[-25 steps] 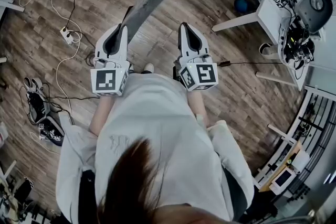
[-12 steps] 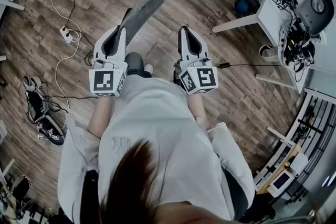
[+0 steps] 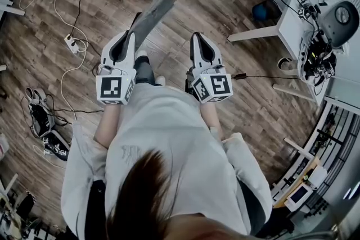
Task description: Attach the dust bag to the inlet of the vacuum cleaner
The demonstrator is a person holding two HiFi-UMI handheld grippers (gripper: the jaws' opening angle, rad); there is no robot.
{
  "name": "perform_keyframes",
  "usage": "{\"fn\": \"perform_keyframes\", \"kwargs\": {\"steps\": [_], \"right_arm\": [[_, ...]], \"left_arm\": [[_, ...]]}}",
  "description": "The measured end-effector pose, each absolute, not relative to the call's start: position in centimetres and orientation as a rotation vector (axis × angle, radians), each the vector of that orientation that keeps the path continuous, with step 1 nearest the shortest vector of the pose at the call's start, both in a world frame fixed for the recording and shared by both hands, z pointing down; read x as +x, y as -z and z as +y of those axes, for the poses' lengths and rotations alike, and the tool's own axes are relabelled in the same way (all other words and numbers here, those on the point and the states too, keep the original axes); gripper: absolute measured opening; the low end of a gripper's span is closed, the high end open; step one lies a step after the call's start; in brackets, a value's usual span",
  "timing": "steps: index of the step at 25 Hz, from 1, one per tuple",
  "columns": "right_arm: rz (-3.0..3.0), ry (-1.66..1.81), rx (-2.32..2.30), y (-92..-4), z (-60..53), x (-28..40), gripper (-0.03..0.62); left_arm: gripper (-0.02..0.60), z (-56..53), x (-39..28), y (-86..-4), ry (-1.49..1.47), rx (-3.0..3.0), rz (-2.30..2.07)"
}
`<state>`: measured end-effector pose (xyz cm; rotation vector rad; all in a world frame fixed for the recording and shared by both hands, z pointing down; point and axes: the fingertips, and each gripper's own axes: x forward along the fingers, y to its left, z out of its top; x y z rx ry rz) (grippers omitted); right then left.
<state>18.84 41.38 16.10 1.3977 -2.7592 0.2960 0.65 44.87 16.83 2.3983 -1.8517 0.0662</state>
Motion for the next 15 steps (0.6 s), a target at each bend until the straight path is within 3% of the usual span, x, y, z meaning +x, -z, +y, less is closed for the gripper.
{"fn": "perform_keyframes", "kwargs": {"steps": [15], "right_arm": [[-2.770,-0.257,1.448,-13.5,30.4,11.5,0.003]], "left_arm": [[0.038,33.5,-6.4,-15.9,-0.118,2.473,-1.761]]}}
